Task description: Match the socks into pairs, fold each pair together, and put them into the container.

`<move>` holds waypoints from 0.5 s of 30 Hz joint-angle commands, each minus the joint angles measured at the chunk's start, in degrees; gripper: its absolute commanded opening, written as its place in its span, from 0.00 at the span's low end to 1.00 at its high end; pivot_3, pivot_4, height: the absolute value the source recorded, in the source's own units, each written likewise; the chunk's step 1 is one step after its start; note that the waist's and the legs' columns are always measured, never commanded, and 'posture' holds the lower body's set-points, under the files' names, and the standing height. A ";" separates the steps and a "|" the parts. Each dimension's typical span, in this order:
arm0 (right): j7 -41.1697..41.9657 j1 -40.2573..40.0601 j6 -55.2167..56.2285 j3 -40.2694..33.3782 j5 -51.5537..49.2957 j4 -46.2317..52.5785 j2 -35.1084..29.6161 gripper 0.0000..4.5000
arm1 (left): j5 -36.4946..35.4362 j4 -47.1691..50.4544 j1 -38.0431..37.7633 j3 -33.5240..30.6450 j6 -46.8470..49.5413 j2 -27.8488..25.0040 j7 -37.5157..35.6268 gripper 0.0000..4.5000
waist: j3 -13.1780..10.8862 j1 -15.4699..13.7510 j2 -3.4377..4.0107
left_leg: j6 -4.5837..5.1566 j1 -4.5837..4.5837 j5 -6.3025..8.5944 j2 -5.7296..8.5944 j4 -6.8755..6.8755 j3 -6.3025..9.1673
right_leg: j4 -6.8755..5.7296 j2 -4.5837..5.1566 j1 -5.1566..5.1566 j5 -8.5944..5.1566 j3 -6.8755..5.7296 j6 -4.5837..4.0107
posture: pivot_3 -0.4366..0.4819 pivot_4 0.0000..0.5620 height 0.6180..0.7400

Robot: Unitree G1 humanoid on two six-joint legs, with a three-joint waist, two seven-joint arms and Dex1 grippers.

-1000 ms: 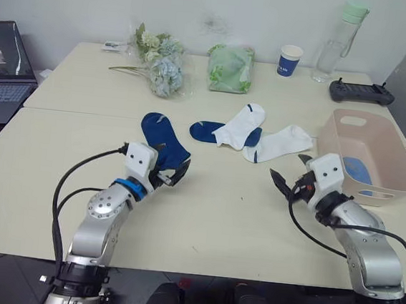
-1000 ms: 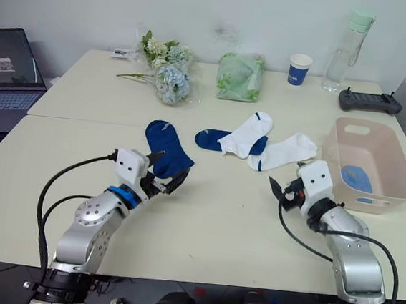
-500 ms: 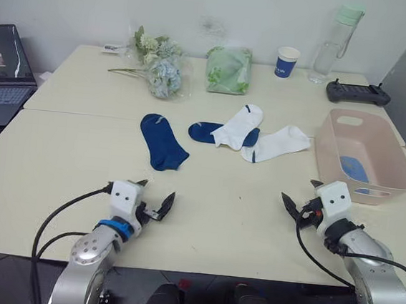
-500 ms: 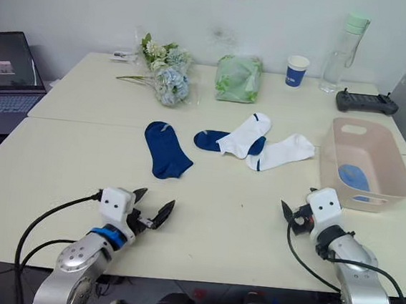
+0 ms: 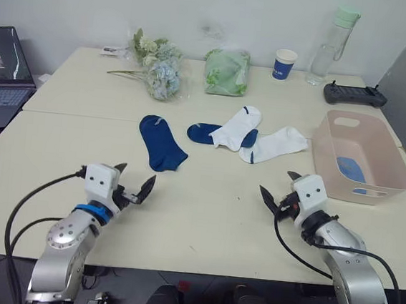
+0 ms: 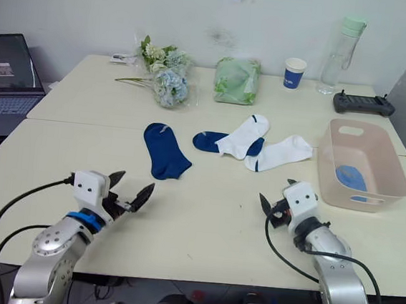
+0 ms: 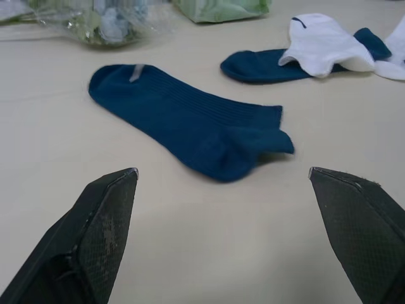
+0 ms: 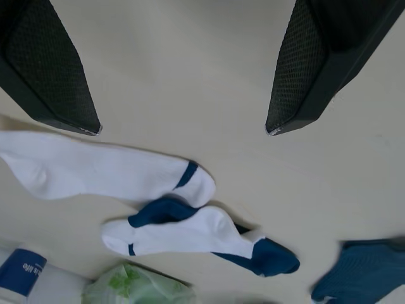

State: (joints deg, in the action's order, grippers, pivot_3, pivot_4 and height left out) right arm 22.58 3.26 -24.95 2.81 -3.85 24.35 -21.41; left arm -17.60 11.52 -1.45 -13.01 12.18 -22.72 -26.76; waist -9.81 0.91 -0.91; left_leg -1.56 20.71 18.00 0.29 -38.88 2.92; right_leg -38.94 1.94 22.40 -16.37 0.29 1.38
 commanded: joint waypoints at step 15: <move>5.84 21.11 4.51 1.66 0.59 -28.06 -1.14 0.99 | 1.50 -6.82 17.48 13.67 -2.80 2.87 -9.30 1.00 | 0.00 0.83 -0.02 | -0.01 0.01 -0.01 0.03 0.01 -0.07 | 0.04 0.08 -0.01 0.02 0.03 0.04 | 0.48 0.27 1.00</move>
State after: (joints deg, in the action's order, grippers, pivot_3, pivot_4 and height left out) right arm 28.71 22.27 -21.75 4.32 -3.36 -3.12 -23.29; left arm -16.32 4.30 15.13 0.39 11.53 -20.07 -35.72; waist -9.81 1.74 -0.93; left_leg -1.57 20.73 17.98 0.33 -38.88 2.84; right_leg -38.92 2.03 22.39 -16.35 0.33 1.42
